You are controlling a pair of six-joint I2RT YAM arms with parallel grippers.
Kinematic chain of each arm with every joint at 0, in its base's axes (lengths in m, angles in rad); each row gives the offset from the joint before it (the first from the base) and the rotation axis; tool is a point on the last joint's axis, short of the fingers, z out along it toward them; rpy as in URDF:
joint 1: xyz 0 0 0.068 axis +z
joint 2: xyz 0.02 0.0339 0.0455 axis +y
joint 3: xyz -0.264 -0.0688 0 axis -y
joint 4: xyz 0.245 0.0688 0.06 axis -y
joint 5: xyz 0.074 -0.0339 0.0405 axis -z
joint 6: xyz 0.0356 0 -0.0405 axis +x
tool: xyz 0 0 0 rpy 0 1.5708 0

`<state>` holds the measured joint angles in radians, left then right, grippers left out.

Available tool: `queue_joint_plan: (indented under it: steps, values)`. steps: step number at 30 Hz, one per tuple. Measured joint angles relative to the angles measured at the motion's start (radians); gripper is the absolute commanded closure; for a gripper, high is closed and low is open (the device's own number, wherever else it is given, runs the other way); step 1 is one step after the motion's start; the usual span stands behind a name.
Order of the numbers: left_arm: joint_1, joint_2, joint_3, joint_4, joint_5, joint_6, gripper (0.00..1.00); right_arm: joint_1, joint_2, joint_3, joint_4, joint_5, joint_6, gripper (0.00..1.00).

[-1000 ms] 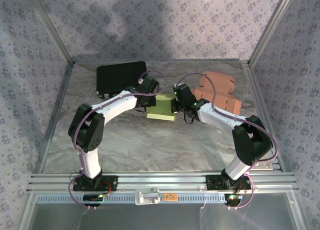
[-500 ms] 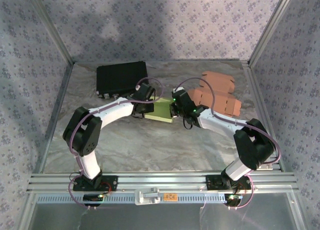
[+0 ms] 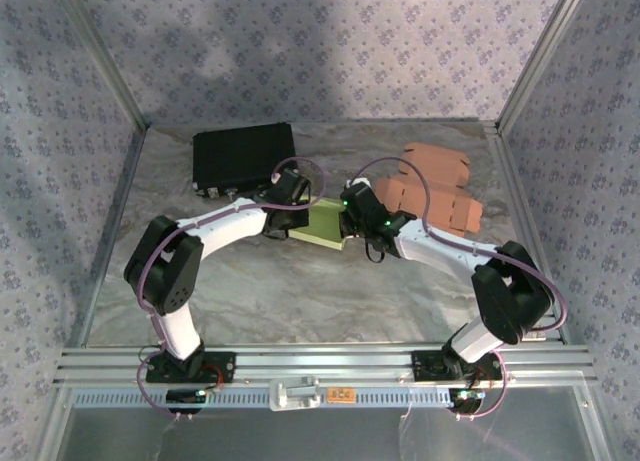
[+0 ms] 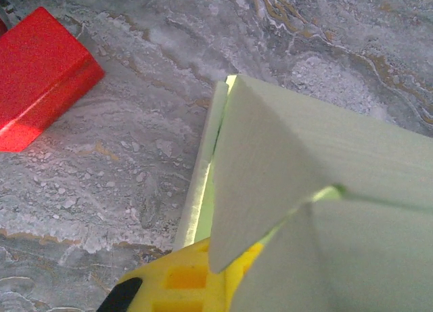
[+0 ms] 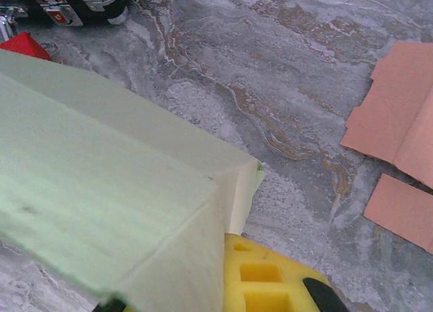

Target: Fold the paper box

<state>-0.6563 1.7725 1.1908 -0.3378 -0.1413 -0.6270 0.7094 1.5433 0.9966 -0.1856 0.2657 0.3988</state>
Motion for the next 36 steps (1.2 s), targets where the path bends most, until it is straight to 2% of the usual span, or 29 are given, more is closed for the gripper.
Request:
queue_joint_plan:
  steps: [8, 13, 22, 32, 36]
  values:
    - [0.006, 0.0, 0.098, -0.084, 0.024, -0.014, 1.0, -0.013, 0.047, 0.135, -0.129, 0.02, 0.068, 1.0]
    - [0.019, 0.004, 0.144, -0.119, 0.053, -0.023, 1.0, -0.029, 0.073, 0.188, -0.146, 0.017, 0.103, 1.0]
    - [0.027, 0.037, 0.126, -0.119, 0.11, -0.038, 1.0, -0.042, 0.083, 0.121, -0.082, -0.027, 0.163, 1.0]
    - [0.03, 0.038, 0.095, -0.073, 0.134, -0.052, 1.0, -0.039, 0.089, 0.12, -0.076, -0.037, 0.267, 1.0]
    - [0.03, 0.037, 0.061, -0.037, 0.133, -0.056, 1.0, -0.024, 0.089, 0.121, -0.097, -0.026, 0.267, 0.9]
